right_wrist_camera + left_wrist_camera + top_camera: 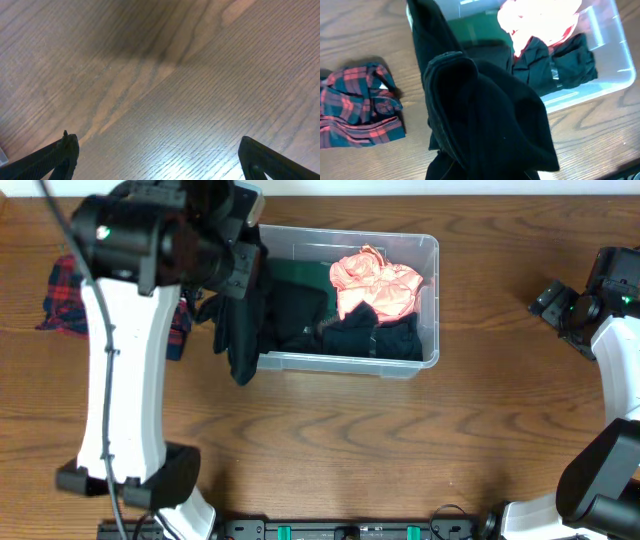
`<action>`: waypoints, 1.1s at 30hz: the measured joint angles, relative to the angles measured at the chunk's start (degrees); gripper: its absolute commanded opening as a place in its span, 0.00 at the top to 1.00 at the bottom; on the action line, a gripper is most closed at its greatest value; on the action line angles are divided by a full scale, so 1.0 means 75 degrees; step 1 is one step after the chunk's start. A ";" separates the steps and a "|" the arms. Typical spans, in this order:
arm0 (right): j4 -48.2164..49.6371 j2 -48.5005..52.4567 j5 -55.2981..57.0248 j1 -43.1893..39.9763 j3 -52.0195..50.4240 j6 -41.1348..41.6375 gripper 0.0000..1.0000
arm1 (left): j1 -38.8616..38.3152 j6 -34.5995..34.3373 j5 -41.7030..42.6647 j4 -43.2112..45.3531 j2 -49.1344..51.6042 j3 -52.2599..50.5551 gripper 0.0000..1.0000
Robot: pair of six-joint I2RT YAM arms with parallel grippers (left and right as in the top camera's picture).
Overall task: Pack container
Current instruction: 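Lift the black garment with the left gripper and carry it right, then lower the black garment into the container and press it down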
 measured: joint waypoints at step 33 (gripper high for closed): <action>-0.0003 0.0000 0.0000 0.0000 0.0000 0.0000 0.01 | -0.2008 -0.0548 0.0245 0.2369 0.1859 0.0032 0.37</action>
